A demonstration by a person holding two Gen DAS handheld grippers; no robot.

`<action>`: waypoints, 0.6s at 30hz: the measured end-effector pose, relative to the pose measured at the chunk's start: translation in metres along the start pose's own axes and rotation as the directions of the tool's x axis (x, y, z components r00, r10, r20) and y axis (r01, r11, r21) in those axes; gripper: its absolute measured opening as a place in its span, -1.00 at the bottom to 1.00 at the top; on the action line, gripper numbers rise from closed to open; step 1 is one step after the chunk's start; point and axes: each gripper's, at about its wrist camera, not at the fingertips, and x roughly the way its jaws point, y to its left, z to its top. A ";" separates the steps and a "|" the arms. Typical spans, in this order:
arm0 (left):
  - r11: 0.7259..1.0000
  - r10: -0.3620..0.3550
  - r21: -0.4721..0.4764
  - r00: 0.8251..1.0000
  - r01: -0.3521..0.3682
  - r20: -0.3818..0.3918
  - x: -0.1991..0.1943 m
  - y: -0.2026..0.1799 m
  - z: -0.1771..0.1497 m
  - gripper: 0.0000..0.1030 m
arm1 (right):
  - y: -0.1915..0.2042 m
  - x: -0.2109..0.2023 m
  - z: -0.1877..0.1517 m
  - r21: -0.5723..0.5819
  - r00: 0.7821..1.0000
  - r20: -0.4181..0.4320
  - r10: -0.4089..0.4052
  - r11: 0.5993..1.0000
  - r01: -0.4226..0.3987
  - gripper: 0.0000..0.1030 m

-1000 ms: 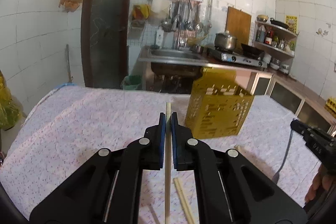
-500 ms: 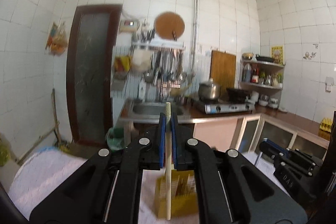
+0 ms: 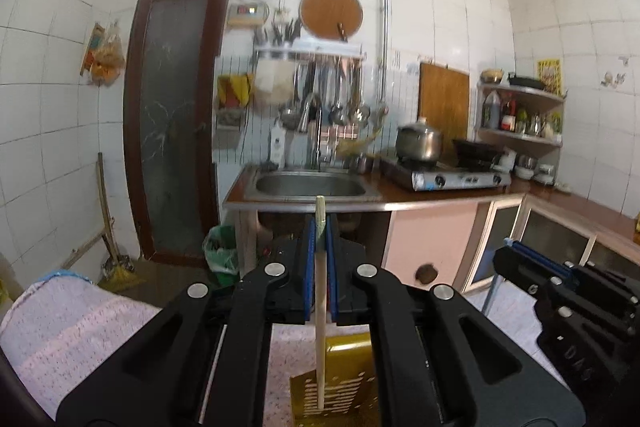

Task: Organize utensils
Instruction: 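Lower the spatula into the holder with the right tool while the left inserts the chopstick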

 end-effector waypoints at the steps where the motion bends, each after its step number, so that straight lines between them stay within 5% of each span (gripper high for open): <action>1: 1.000 0.005 0.005 1.000 -0.005 -0.016 0.005 0.003 -0.007 -0.92 | -0.002 0.004 -0.006 0.005 1.000 -0.028 0.002 1.000 -0.002 -0.86; 5: 1.000 -0.002 0.007 0.998 0.003 -0.066 0.004 0.012 -0.016 -0.87 | -0.010 0.004 -0.018 0.027 0.996 -0.085 -0.012 1.000 0.014 -0.82; 6: 1.000 0.003 0.015 0.997 -0.002 -0.073 0.001 0.013 -0.016 -0.59 | -0.013 0.001 -0.019 0.042 0.994 -0.111 -0.016 0.999 0.021 -0.58; 7: 1.000 0.014 0.023 0.997 -0.012 -0.080 -0.006 0.016 -0.014 -0.37 | -0.015 -0.003 -0.019 0.051 0.993 -0.116 -0.019 0.998 0.025 -0.01; 8: 0.999 0.026 0.025 0.997 -0.024 -0.077 -0.013 0.019 -0.013 0.05 | -0.016 -0.010 -0.020 0.057 0.993 -0.111 -0.027 0.998 0.034 0.21; 18: 0.995 0.090 0.049 0.987 -0.084 -0.136 -0.117 0.059 -0.019 0.75 | -0.008 -0.110 -0.042 0.033 0.976 -0.191 -0.106 0.993 0.115 0.37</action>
